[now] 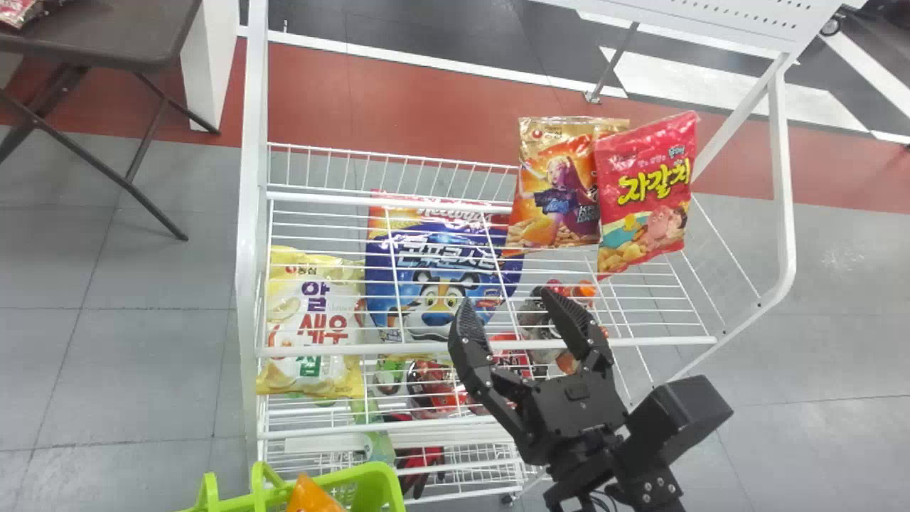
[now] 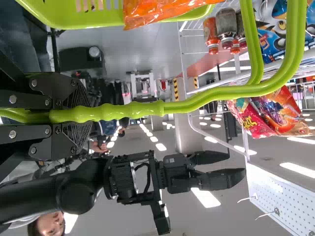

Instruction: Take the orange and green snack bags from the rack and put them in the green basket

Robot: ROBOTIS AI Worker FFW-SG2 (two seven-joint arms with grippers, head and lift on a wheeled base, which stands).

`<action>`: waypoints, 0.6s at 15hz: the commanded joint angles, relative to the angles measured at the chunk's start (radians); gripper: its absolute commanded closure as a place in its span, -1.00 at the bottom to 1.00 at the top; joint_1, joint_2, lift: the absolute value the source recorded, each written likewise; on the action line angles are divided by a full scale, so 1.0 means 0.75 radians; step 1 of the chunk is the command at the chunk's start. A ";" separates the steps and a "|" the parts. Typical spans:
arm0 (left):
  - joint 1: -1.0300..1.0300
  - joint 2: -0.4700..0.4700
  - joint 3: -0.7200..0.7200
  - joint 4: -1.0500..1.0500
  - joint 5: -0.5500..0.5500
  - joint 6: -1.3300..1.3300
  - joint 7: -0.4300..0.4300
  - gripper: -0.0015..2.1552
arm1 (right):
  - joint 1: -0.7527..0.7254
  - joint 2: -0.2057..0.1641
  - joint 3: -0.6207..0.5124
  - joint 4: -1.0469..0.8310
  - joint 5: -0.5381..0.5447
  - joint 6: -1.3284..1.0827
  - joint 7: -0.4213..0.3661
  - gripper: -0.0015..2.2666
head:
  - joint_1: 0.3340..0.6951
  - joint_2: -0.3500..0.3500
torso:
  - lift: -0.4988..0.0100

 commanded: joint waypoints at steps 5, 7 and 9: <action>0.009 0.000 -0.002 -0.011 0.001 -0.012 0.005 0.88 | 0.003 -0.004 0.005 0.000 0.006 -0.004 0.000 -0.92 | 1.00 -1.00 | 0.96; 0.011 0.000 -0.002 -0.013 0.001 -0.012 0.007 0.88 | 0.003 -0.006 0.009 0.000 0.008 -0.004 0.000 -0.92 | 1.00 -1.00 | 0.96; 0.011 0.000 -0.002 -0.013 0.001 -0.012 0.011 0.88 | 0.003 -0.006 0.009 0.000 0.008 -0.012 0.000 -0.92 | 1.00 -1.00 | 0.96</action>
